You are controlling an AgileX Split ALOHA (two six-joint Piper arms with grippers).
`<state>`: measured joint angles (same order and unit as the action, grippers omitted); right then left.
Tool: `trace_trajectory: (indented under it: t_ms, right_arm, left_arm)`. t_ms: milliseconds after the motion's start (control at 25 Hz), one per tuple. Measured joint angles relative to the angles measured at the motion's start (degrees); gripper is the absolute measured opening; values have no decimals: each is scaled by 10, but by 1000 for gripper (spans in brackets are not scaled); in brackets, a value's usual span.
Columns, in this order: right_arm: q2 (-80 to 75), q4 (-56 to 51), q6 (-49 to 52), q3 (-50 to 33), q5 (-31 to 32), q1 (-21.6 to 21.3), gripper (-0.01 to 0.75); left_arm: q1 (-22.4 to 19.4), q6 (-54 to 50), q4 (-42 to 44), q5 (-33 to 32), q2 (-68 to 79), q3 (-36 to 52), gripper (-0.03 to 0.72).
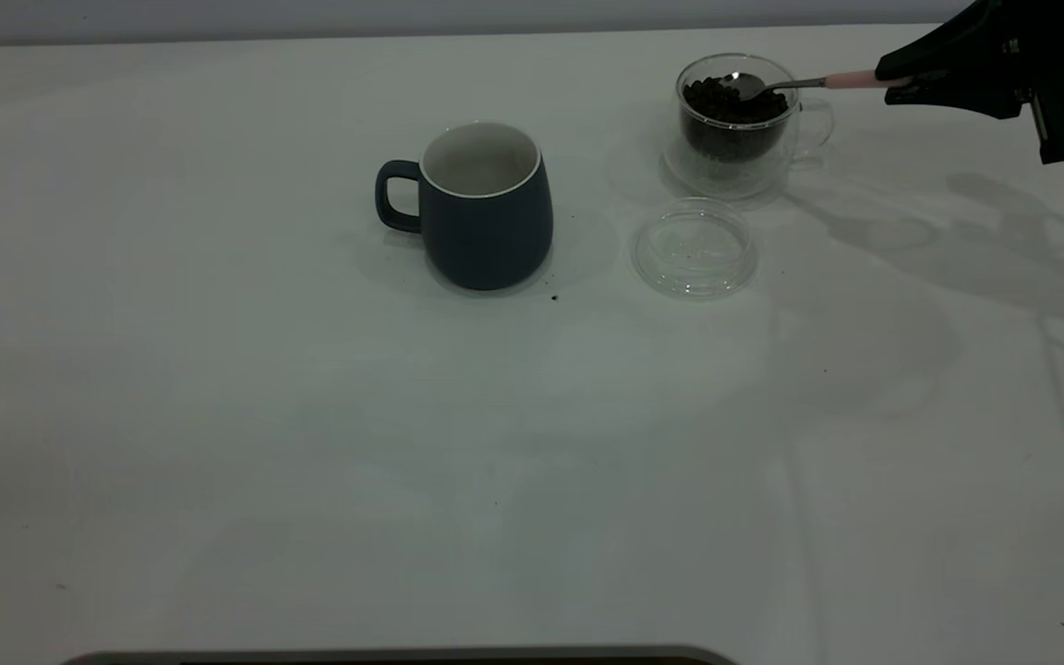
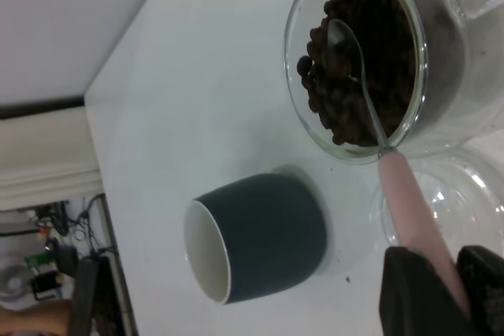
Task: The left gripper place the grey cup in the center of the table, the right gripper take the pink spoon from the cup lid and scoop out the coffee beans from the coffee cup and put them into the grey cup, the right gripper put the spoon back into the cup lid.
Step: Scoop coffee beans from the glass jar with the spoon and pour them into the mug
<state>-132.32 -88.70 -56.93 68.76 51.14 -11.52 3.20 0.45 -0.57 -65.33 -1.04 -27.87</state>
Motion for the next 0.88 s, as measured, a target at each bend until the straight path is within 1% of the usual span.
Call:
trace_trajectory:
  t_ms: [360, 640, 880]
  right_arm:
    - [0, 2, 18, 0, -6, 1, 110]
    - [0, 2, 36, 0, -29, 2, 110]
    - [0, 22, 65, 0, -29, 7, 110]
  left_arm:
    - [0, 0, 0, 0, 0, 0, 565]
    - [0, 0, 0, 0, 0, 0, 565]
    - [0, 0, 0, 0, 0, 0, 565]
